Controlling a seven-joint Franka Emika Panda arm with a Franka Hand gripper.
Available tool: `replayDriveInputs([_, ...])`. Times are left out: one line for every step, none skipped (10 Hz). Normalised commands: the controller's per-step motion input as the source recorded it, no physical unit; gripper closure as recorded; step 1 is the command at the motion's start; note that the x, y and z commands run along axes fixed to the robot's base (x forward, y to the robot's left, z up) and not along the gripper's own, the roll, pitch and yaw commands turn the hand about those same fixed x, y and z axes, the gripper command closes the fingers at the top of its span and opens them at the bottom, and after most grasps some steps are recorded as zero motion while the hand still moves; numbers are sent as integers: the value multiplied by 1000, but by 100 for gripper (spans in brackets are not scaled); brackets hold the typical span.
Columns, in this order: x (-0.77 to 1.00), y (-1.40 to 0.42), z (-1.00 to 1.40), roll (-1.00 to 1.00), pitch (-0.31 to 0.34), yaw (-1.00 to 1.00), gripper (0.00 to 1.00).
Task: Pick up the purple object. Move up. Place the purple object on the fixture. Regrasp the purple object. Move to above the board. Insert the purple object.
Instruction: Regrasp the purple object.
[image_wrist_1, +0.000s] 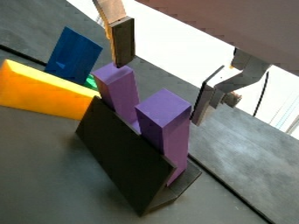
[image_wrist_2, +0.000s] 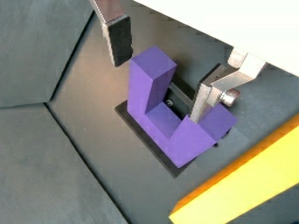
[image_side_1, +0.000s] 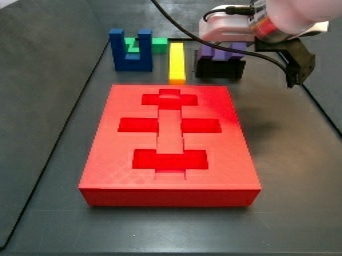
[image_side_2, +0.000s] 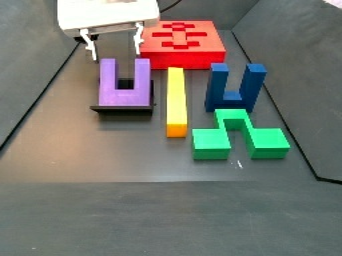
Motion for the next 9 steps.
replayDriveInputs([606, -129, 0, 0, -117, 6, 0])
replayDriveInputs([537, -80, 0, 0, -169, 0, 0])
replayDriveInputs([486, -46, 66, 0, -91, 0, 0])
replayDriveInputs([583, -11, 134, 17, -69, -9, 0])
replayDriveInputs([580, 0, 166, 0, -280, -29, 0])
replayDriveInputs([620, 0, 91, 23, -294, -26, 0])
replayDriveInputs([617, 0, 0, 9, -343, -60, 0])
replayDriveInputs([594, 0, 0, 26, -351, -100, 0])
replayDriveInputs([349, -26, -37, 286, -9, -60, 0])
